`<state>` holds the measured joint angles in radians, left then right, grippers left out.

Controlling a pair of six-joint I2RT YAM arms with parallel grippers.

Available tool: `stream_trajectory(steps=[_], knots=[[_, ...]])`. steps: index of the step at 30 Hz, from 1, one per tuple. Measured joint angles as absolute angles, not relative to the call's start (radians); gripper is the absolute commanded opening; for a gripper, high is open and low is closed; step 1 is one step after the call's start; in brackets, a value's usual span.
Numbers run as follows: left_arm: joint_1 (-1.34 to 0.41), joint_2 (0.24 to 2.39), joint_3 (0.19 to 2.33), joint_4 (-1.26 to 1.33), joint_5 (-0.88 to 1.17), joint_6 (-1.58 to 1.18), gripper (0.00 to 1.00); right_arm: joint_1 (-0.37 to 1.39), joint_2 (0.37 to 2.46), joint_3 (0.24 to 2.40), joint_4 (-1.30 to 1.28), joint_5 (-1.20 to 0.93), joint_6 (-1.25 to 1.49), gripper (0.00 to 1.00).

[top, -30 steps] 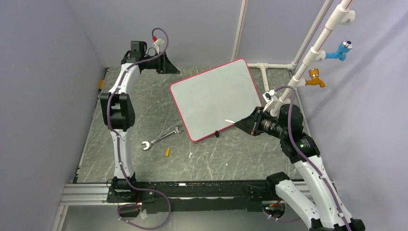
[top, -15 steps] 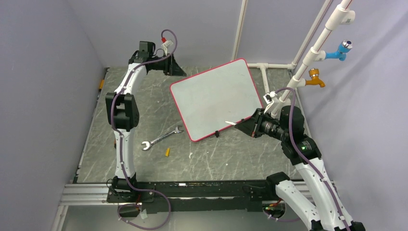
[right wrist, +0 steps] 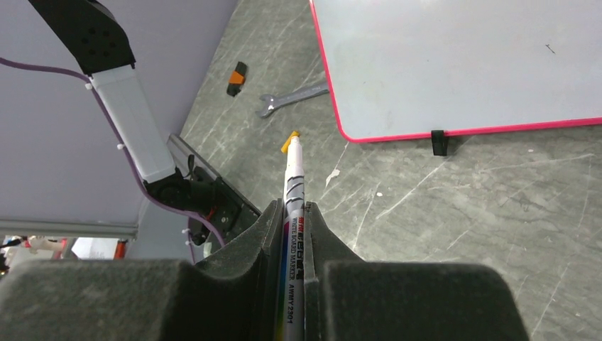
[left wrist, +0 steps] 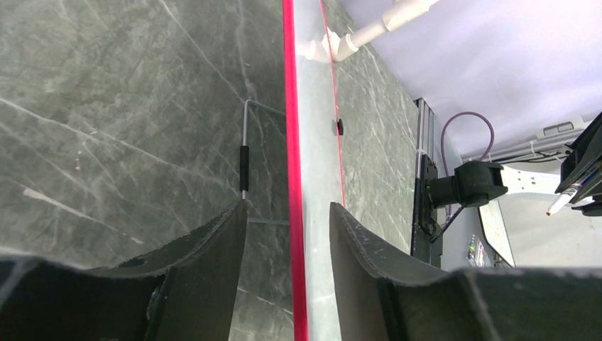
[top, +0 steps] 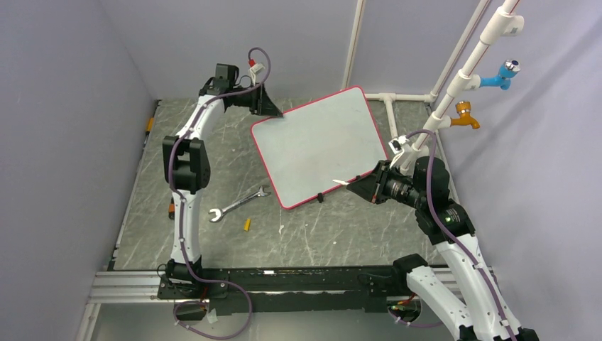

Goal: Write a sentence on the whiteboard
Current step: Move the whiteboard to the center of the board.

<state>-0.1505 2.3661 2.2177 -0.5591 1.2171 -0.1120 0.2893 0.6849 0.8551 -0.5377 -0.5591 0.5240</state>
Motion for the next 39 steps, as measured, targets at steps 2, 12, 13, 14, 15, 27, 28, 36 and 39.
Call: stream_trajectory(steps=[2, 12, 13, 14, 15, 27, 28, 36, 39], knots=[[-0.165, 2.383, 2.226, -0.562, 1.218, -0.112, 0.46, 0.289, 0.685, 0.855, -0.538, -0.559, 0.524, 0.0], [-0.205, 2.42, 2.268, -0.638, 1.26, -0.137, 0.0, 0.289, 0.672, 0.855, -0.539, -0.559, 0.523, 0.0], [-0.205, 2.42, 2.273, -0.646, 1.261, -0.135, 0.0, 0.289, 0.672, 0.855, -0.539, -0.559, 0.523, 0.0], [-0.206, 2.42, 2.276, -0.654, 1.257, -0.134, 0.0, 0.289, 0.672, 0.855, -0.54, -0.559, 0.524, 0.0], [-0.206, 2.42, 2.278, -0.664, 1.251, -0.132, 0.0, 0.289, 0.672, 0.854, -0.539, -0.559, 0.524, 0.0], [-0.236, 2.387, 2.291, -0.844, 1.2, 0.005, 0.0, 0.289, 0.672, 0.844, -0.54, -0.561, 0.524, 0.0], [-0.247, 2.383, 2.291, -0.858, 1.197, 0.015, 0.0, 0.289, 0.672, 0.842, -0.54, -0.561, 0.524, 0.0], [-0.347, 2.355, 2.307, -0.935, 1.163, 0.071, 0.0, 0.289, 0.662, 0.841, -0.54, -0.563, 0.524, 0.0], [-0.363, 2.324, 2.298, -0.941, 1.129, 0.073, 0.05, 0.289, 0.657, 0.841, -0.54, -0.563, 0.524, 0.0]])
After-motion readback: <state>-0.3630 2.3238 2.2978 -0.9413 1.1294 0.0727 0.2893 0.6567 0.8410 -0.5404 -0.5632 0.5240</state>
